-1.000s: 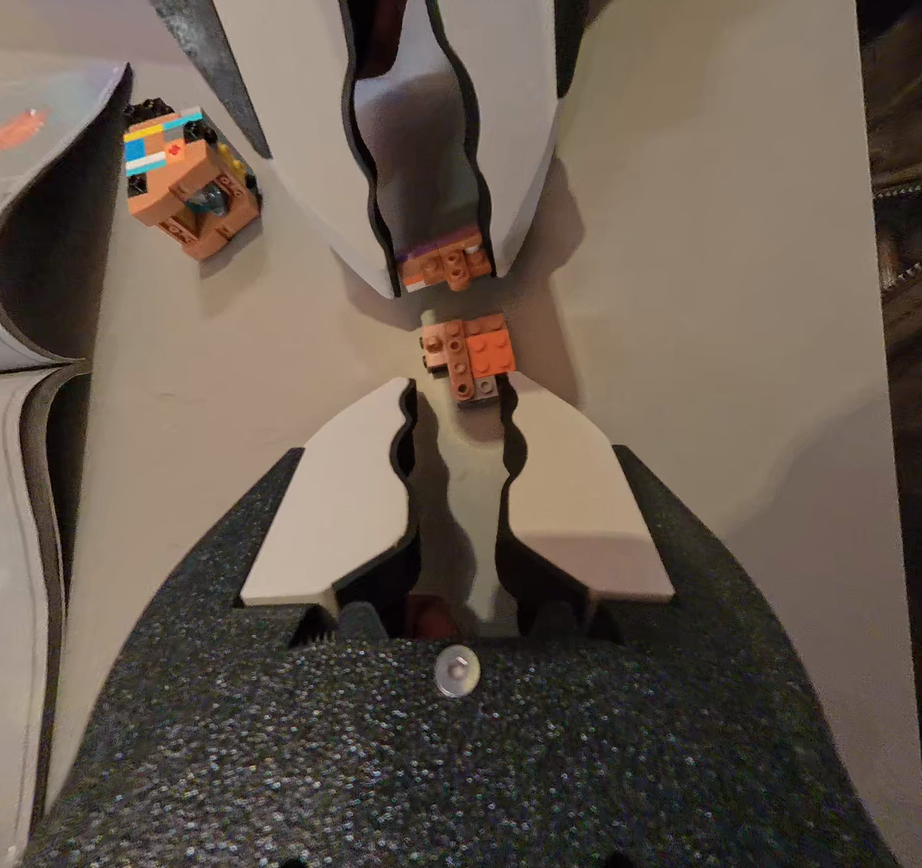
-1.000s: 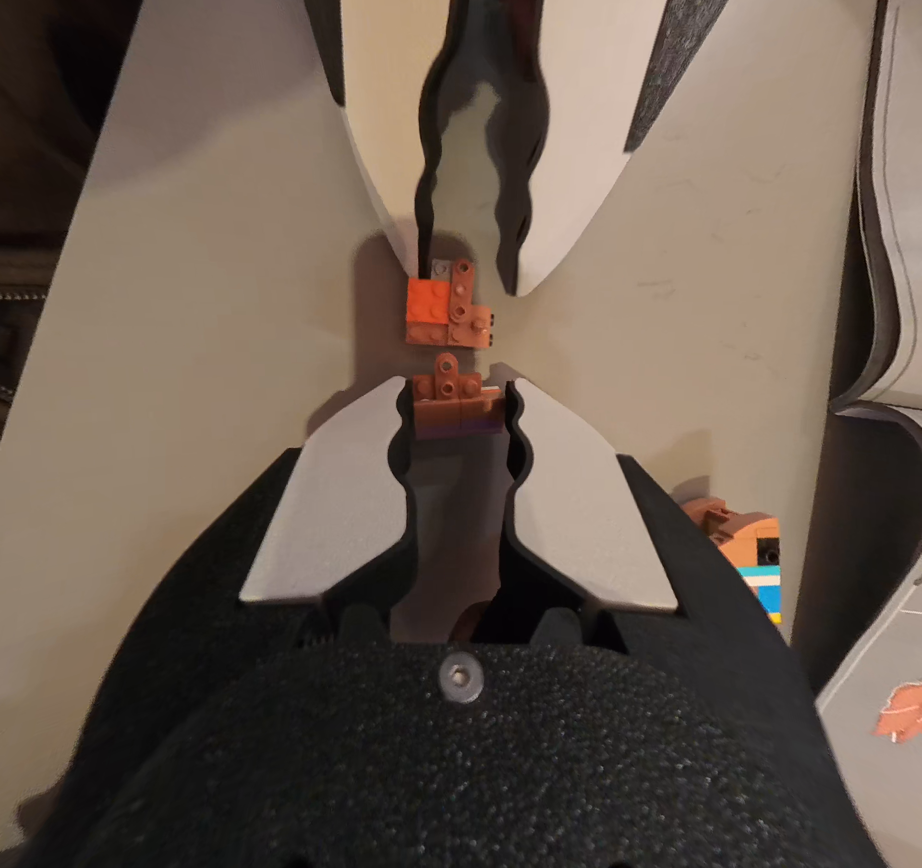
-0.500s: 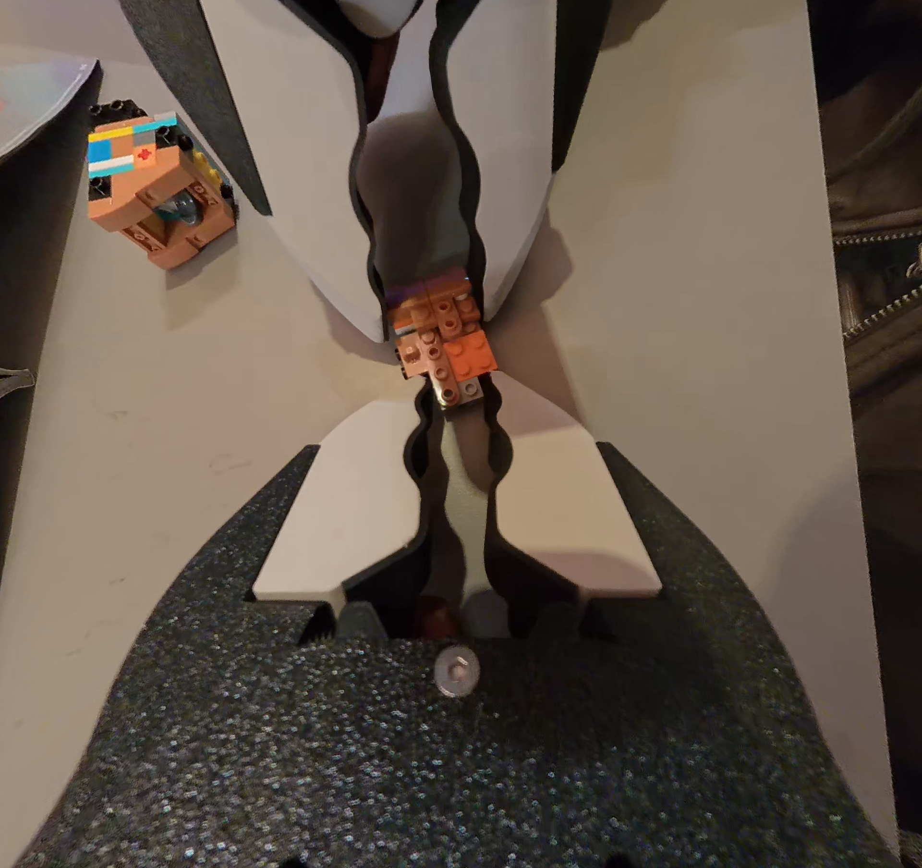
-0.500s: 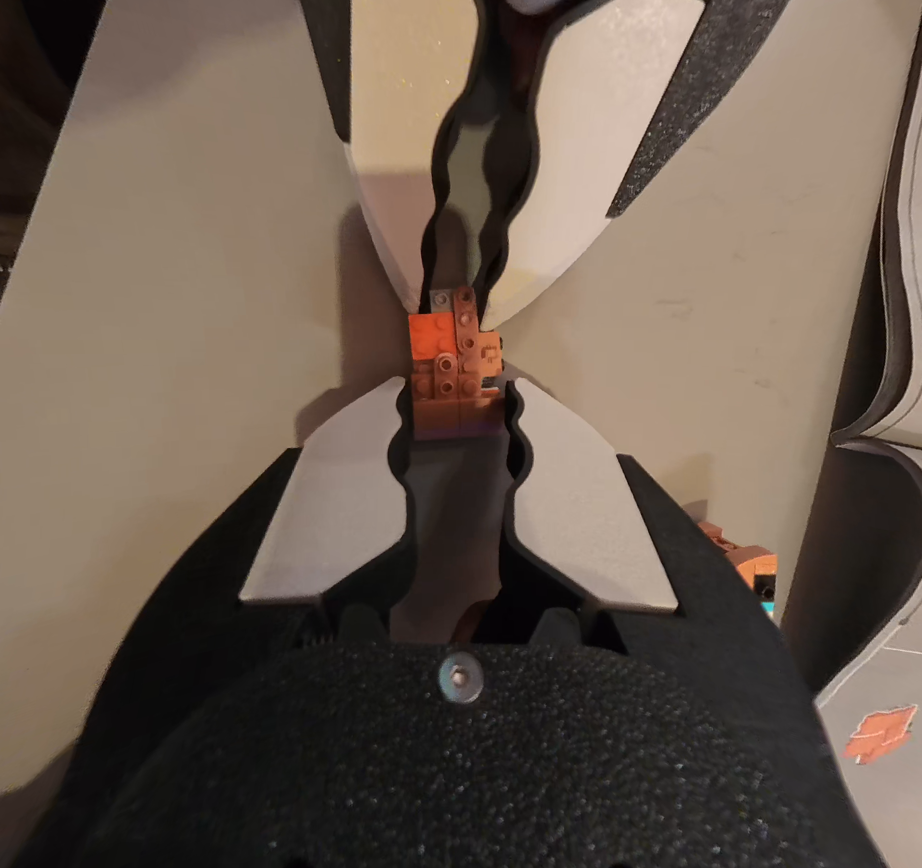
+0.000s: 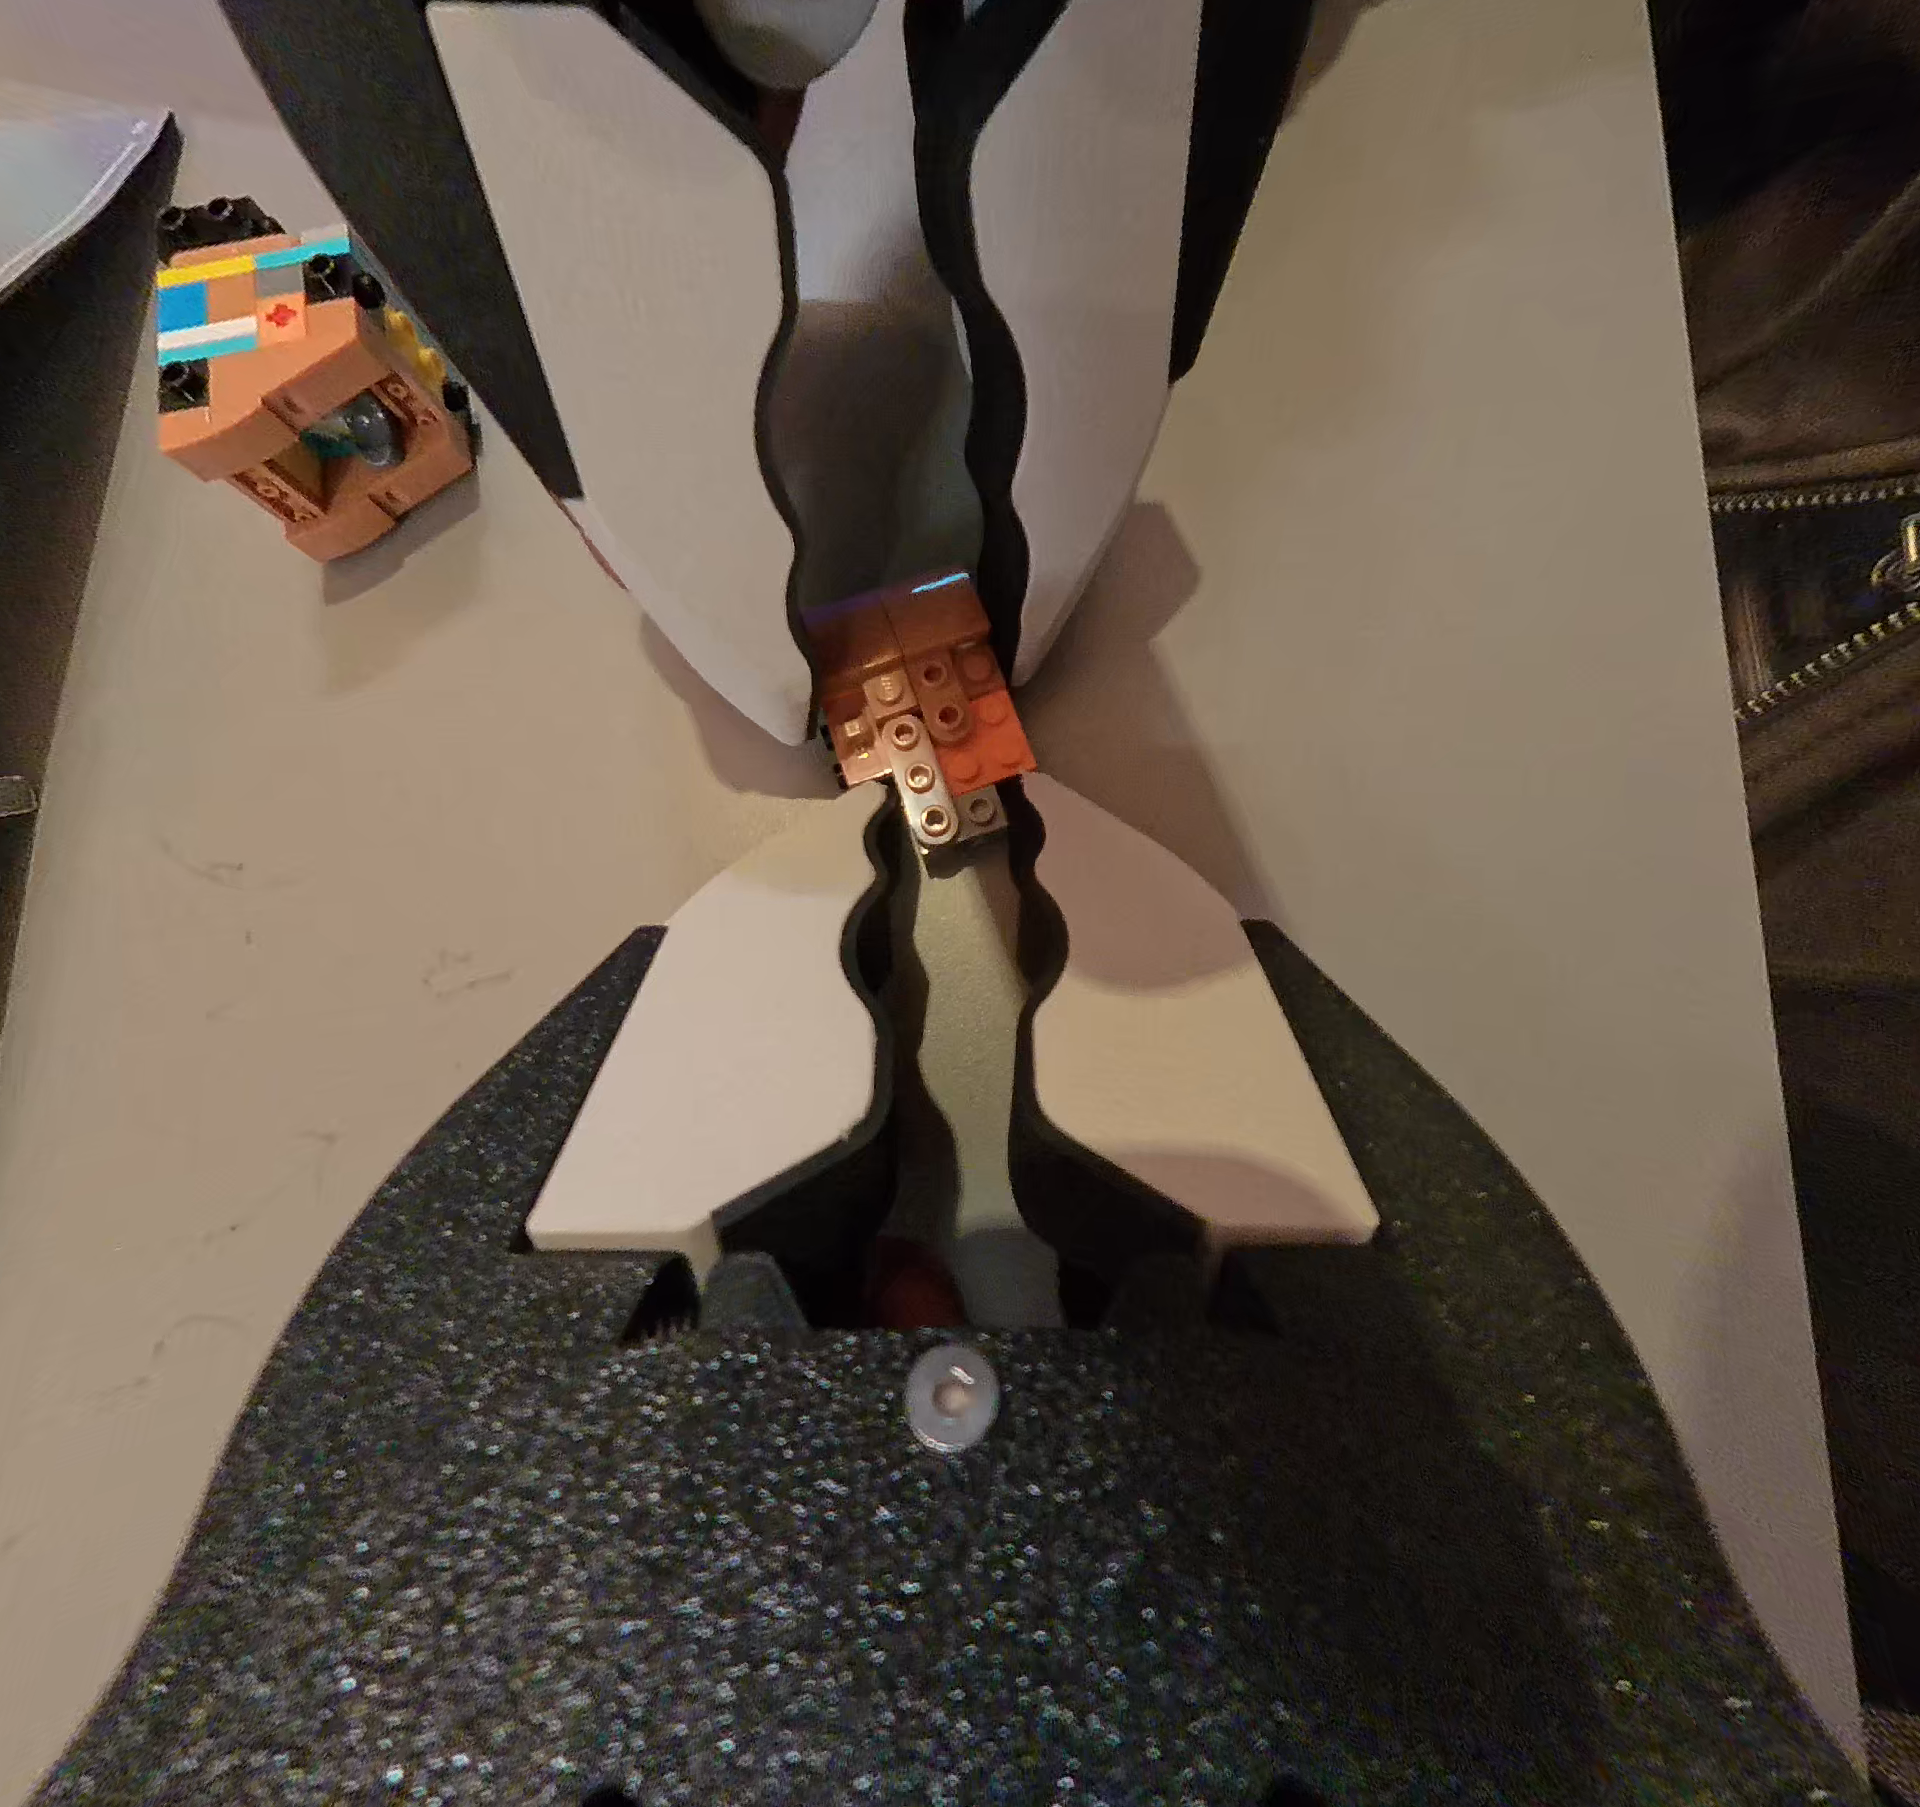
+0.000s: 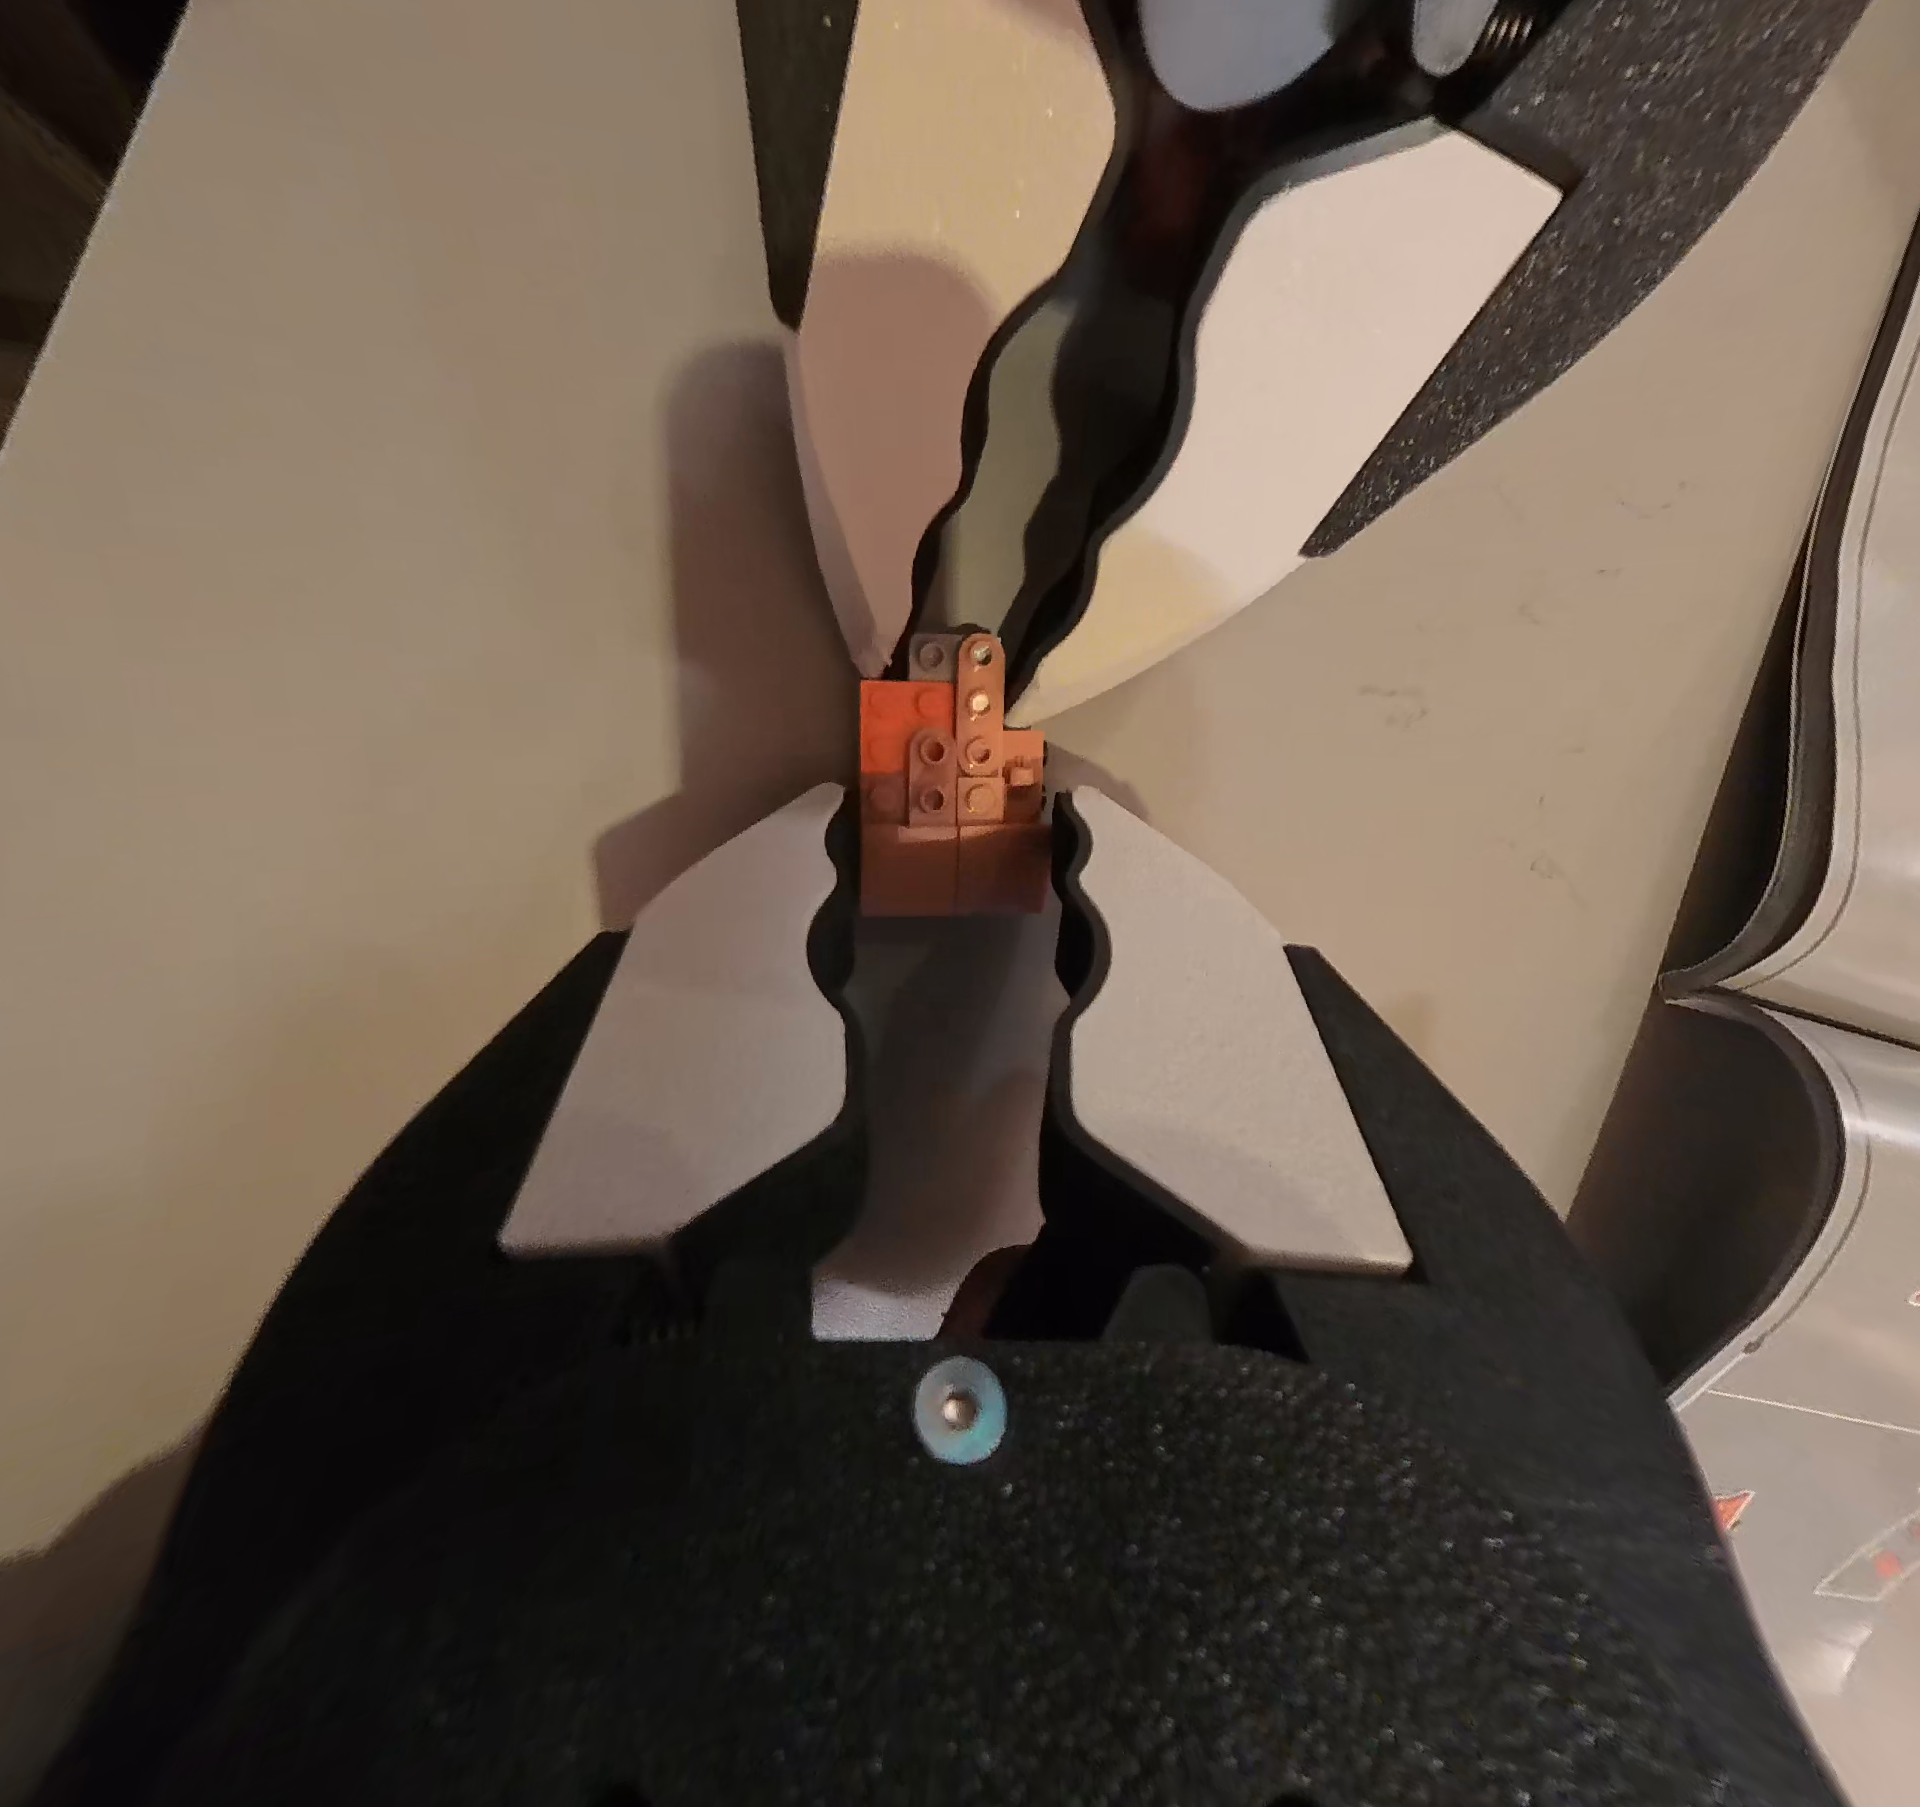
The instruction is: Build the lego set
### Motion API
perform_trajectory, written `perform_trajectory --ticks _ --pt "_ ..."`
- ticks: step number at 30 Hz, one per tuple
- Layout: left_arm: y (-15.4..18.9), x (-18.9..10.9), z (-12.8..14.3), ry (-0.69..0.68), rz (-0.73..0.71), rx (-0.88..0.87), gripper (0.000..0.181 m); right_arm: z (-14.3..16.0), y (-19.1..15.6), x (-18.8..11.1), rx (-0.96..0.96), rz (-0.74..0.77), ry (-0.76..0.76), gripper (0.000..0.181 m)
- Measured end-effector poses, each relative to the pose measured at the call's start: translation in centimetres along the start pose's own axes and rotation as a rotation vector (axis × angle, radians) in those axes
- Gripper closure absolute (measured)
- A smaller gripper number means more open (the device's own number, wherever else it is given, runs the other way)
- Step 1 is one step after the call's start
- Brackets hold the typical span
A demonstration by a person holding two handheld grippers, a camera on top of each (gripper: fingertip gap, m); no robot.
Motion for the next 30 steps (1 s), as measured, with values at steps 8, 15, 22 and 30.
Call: perform_trajectory --ticks 8,15,22,30 --pt "0.04 -0.01 -0.01 0.003 0.004 0.000 0.161 0.03 -0.03 0.12 -0.012 -0.059 -0.034 0.147" --pt "0.02 -0.07 -0.02 0.010 -0.001 -0.002 0.161 0.03 -0.02 0.12 -0.037 -0.072 -0.026 0.147" --pt "0.01 -0.06 -0.06 0.010 -0.003 0.000 0.161 -0.01 -0.03 0.14 -0.059 -0.071 -0.053 0.146" --pt "0.03 -0.08 -0.12 0.015 -0.008 0.006 0.161 -0.11 -0.08 0.27 -0.064 -0.107 -0.077 0.146"
Point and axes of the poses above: each gripper's, where its closed fingertips meet, x out along the fingers, z out of its underside, y = z × x across the jaws, the point moved 1 cm from there along -x, back along the fingers, and after that the axes turned 2 degrees about -z, right-handed, at the moved point
